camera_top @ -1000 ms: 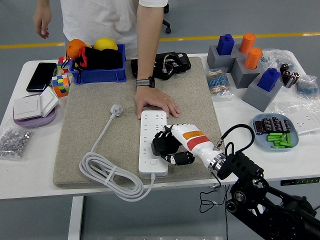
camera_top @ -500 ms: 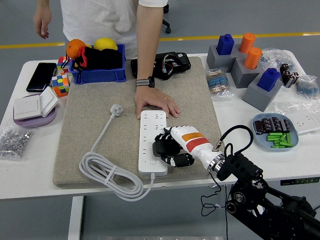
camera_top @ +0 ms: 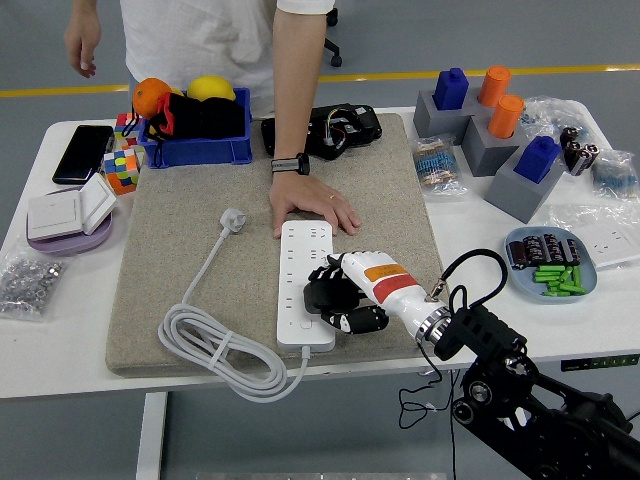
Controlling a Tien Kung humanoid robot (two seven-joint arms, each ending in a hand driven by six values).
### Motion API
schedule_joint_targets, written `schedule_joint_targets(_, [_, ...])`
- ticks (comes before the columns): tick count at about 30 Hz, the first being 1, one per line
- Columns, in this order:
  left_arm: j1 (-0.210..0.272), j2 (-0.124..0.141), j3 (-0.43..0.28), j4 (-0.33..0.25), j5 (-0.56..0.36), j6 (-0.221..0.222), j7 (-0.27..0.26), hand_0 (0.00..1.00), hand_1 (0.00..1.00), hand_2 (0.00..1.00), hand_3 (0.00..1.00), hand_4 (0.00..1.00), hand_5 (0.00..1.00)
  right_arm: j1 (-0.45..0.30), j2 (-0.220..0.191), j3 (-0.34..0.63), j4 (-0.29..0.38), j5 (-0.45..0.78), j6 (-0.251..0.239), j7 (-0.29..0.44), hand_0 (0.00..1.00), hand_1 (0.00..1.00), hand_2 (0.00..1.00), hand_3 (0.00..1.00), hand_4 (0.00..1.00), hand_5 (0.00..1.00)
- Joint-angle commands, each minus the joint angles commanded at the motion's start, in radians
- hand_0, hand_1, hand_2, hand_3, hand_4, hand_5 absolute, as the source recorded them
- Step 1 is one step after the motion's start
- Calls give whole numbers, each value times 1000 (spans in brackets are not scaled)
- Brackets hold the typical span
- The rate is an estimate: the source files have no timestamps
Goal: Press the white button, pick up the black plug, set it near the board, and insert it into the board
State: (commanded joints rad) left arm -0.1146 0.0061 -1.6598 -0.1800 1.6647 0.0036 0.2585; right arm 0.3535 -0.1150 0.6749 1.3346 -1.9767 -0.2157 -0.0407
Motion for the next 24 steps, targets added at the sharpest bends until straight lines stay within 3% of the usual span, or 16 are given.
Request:
schedule_joint_targets(21, [-1,-1,-1,0,1,0,0,467,496,512,576,587,269,1,1,7,-11,29,11,13,500,524,546,593,764,2])
schedule_joint_targets(22, [-1,-1,-1,0,1,0,0,467,496,512,576,586,268,1,1,8,-12,31,14,14,581,575,572,605,757,2])
schedule_joint_targets(24, [-2,-1,-1,0,1,0,0,467,496,512,576,586,268,1,1,9,-12,35,18,18,581,575,572,605,757,2])
